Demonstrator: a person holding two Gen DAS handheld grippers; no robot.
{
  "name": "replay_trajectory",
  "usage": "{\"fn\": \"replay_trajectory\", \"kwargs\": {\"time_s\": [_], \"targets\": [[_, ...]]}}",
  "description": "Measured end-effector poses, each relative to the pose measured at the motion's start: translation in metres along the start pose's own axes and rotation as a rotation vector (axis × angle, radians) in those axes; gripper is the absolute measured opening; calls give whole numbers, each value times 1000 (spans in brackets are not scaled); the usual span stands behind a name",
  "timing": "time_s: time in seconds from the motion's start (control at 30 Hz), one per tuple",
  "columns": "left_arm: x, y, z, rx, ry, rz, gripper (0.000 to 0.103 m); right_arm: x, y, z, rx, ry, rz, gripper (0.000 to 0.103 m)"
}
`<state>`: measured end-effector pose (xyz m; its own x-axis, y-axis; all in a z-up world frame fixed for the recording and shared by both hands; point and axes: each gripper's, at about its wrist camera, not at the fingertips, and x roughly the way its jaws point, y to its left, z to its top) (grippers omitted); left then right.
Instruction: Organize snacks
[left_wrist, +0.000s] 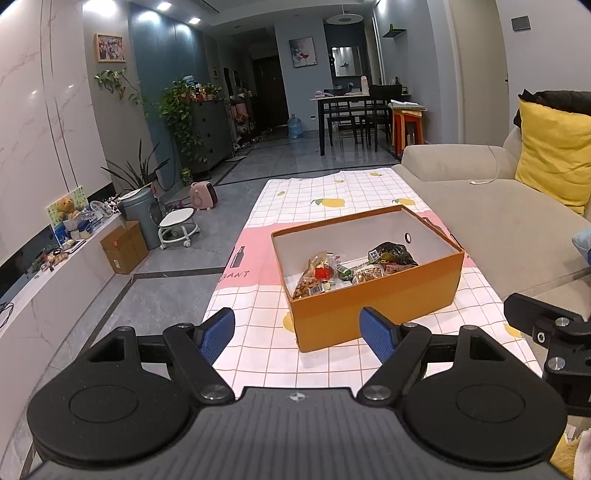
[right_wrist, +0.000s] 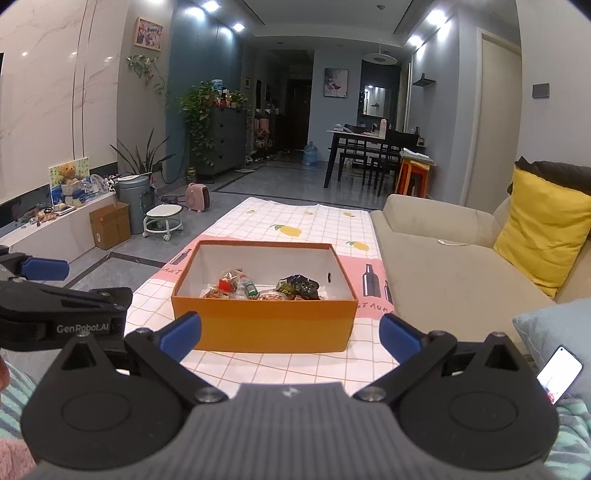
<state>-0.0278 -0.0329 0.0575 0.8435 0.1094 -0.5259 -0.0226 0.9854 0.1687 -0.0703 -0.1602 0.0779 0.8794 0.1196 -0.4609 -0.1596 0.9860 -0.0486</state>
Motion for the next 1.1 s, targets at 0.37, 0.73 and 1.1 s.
{"fn": "replay_trajectory", "kwargs": {"time_s": [0.37,0.73,1.1], "targets": [[-2,-1,0,-1,5,-6,90,-1,1,-1,-7,-5,12,99],[-2,0,1,1,5,-6,90,-1,1,1,-10,-1,17,99],[-2,0,1,4,4,-5,90,-2,2,1,-12,-6,18,99]]}}
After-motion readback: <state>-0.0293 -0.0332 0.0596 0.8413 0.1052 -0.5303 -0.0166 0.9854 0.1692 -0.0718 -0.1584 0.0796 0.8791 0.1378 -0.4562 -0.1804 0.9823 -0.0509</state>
